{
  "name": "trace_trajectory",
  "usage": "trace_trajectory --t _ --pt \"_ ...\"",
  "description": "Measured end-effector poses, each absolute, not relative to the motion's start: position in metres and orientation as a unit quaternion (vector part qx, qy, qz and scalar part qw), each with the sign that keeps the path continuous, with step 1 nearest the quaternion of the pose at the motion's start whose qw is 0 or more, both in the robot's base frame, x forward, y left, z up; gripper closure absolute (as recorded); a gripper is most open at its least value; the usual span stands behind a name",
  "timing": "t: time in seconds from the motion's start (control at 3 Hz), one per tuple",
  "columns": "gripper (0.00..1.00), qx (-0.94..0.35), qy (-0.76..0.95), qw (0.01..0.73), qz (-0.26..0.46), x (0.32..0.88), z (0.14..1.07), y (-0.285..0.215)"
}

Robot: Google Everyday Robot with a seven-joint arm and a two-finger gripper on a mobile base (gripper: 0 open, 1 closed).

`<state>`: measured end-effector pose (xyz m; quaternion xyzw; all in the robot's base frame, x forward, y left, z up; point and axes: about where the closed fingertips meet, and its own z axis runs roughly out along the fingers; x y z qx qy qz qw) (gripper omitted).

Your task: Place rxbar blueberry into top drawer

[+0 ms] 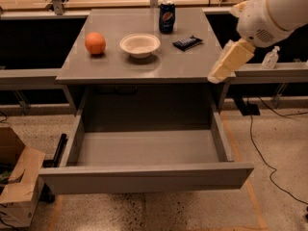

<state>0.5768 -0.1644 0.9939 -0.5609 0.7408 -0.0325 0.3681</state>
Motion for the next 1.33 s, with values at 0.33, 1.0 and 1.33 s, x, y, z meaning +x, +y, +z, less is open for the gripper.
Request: trace_trajectory --t 0.33,1.0,1.33 --pt "0.00 -0.563 0.722 0.402 -0.019 0.643 0.986 -0.151" --pt "0.00 -0.562 0.716 0.413 -0.014 0.659 0.979 -0.143" --pt "0.00 -0.565 0.708 0.424 -0.007 0.693 0.963 -0.134"
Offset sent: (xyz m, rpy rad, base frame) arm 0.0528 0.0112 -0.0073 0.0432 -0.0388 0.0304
